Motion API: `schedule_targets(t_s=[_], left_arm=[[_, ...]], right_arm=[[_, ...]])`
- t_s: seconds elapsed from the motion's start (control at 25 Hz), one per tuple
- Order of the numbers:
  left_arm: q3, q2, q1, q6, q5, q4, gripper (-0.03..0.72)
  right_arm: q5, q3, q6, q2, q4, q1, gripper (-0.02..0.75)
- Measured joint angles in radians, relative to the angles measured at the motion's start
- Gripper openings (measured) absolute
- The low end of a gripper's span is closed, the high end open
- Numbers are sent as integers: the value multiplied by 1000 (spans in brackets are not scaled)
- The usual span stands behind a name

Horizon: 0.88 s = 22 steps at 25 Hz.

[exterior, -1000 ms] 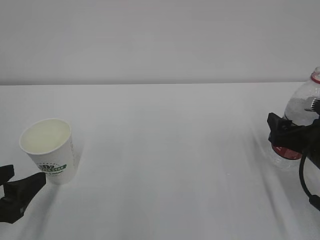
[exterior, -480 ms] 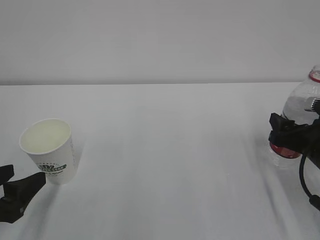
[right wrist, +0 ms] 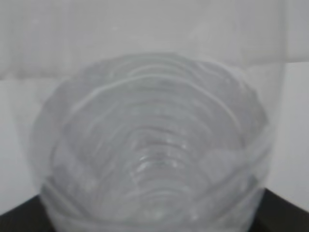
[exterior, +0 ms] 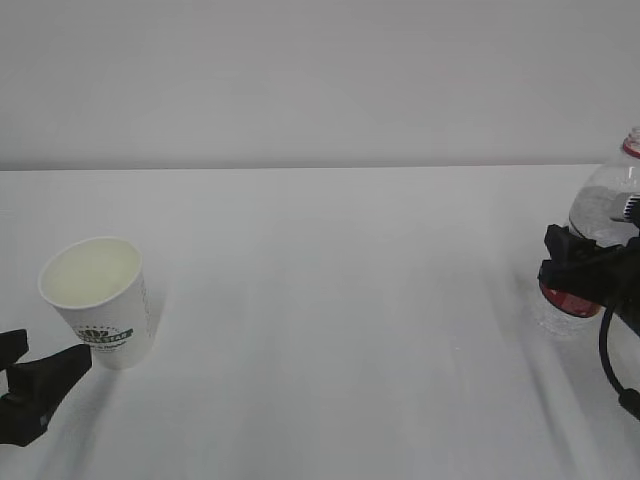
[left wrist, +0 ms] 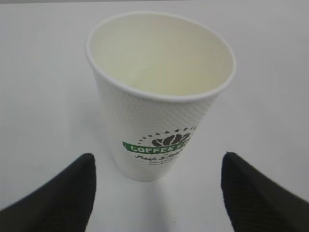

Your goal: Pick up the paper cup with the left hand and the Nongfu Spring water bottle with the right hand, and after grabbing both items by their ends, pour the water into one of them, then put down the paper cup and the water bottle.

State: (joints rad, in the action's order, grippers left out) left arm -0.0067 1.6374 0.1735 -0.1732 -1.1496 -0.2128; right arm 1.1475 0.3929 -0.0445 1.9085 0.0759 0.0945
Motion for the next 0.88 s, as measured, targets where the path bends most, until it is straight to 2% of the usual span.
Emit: schedule_targets(t_s=[0.36, 0.68, 0.88], left_arm=[[0, 0, 0, 0, 0, 0, 580], [0, 0, 0, 0, 0, 0, 515], [0, 0, 0, 0, 0, -7, 501]], right_arm=[[2, 0, 0, 0, 0, 0, 462], [2, 0, 0, 0, 0, 0, 461], [-6, 0, 20, -7, -4, 0, 461]])
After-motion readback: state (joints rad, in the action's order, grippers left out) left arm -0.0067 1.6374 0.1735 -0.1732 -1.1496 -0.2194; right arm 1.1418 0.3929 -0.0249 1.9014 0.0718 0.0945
